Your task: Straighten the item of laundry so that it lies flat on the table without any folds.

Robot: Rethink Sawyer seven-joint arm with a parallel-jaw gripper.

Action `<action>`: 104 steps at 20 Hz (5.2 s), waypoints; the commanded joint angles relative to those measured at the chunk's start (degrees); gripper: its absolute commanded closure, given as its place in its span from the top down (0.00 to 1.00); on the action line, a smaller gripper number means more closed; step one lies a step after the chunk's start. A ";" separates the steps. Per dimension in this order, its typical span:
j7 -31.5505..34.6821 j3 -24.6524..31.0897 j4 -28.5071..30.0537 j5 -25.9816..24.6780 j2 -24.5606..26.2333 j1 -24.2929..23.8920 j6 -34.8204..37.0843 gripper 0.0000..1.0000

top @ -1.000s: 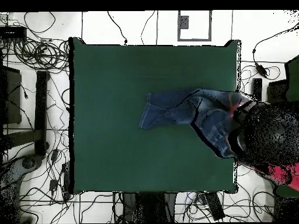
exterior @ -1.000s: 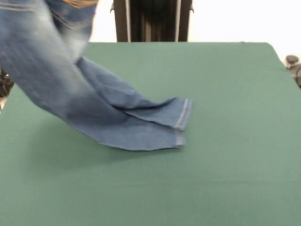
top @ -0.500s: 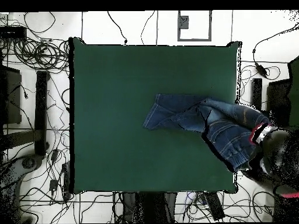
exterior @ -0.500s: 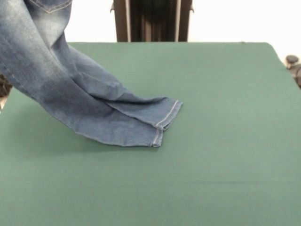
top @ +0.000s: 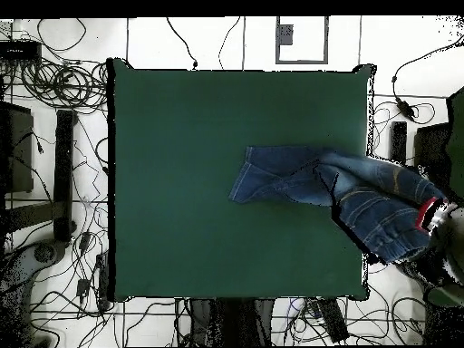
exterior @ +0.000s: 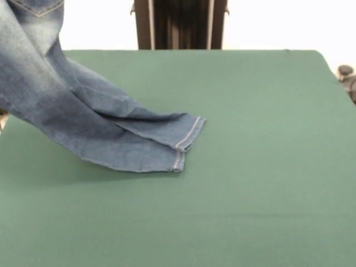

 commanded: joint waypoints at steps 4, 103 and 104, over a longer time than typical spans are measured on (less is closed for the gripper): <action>-27.05 11.74 6.17 -2.45 -1.18 -4.80 -1.01 0.00; -55.51 19.34 -22.51 -15.07 -4.75 -13.61 14.80 0.00; -55.12 19.17 -21.63 -14.72 -4.84 -13.71 14.15 0.00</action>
